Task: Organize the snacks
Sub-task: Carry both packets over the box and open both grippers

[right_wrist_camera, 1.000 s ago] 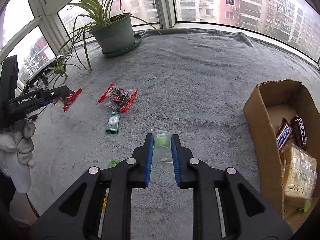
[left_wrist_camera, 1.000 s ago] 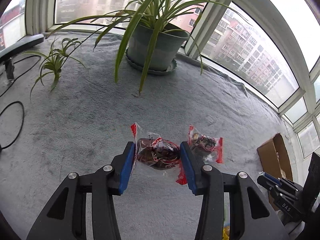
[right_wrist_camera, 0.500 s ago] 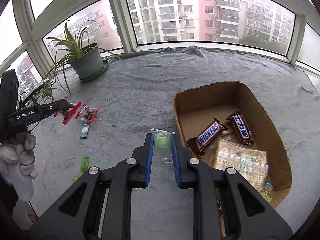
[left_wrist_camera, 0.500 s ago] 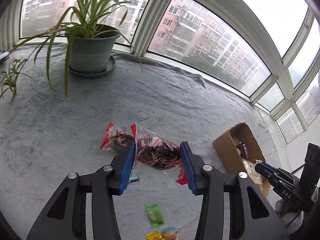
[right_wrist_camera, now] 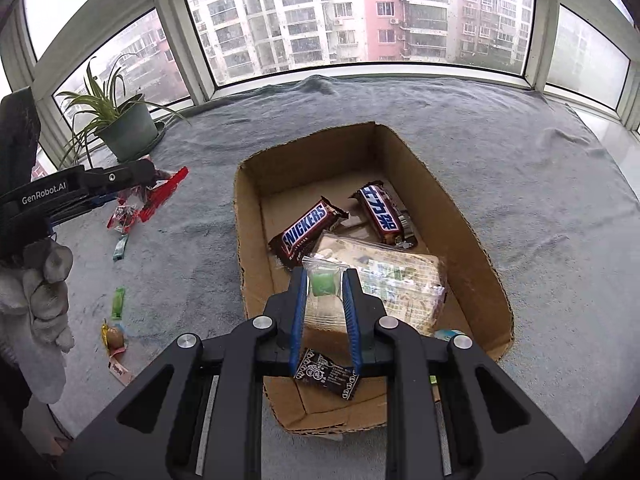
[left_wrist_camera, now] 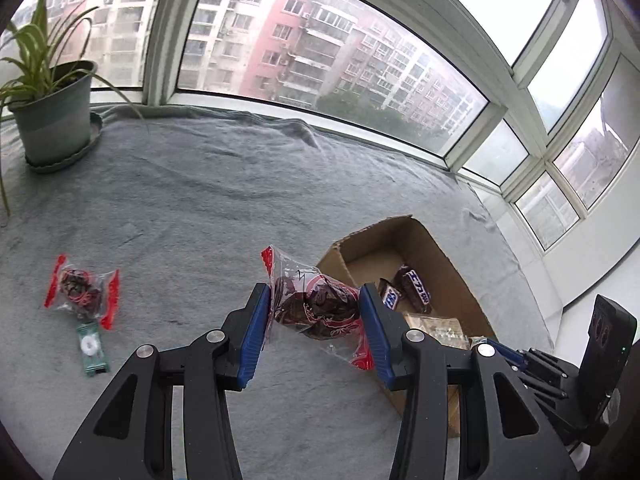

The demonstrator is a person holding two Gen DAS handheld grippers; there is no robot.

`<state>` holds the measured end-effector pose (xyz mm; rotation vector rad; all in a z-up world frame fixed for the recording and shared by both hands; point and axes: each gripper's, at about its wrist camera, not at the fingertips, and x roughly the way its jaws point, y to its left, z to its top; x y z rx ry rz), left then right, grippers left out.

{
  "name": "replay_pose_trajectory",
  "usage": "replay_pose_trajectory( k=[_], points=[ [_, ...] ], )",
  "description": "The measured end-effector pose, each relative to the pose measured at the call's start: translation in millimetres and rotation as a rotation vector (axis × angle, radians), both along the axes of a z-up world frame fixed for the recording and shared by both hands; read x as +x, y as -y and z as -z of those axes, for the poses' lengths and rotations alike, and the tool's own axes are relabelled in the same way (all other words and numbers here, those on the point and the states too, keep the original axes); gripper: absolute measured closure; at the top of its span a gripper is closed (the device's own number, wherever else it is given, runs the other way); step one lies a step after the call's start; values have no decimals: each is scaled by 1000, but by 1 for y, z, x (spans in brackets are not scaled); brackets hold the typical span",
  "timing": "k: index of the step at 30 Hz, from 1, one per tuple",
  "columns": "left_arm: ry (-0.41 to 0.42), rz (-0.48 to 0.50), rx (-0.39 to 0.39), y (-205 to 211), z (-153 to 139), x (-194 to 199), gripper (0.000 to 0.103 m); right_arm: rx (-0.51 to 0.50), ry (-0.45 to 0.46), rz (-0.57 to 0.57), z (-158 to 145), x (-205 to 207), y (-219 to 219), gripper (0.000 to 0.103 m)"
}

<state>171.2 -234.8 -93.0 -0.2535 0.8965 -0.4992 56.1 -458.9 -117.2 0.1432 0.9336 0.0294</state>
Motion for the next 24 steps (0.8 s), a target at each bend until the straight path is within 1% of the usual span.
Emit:
replay_pose_trajectory(
  k=[8,15,16,18,20,22,24],
  points=[
    [13,102,43,64,1,3,58,11,-13,7,7,-7,8,84],
    [-5,146,71,93,6,6,57,14,-7,1,6,-14,9,84],
    [-12,155,73,96,7,6,56,13,-7,1,6,-15,9,81],
    [-7,165,84,101,7,5,53,6,-5,3,5,-16,9,72],
    [-9,172,97,102,6,4,49,0,4,5,4,-18,8,52],
    [-14,174,98,103,6,2,44,1,9,7,2,-19,8,48],
    [-9,174,102,102,4,1,44,6,15,9,-1,-21,7,48]
  ],
)
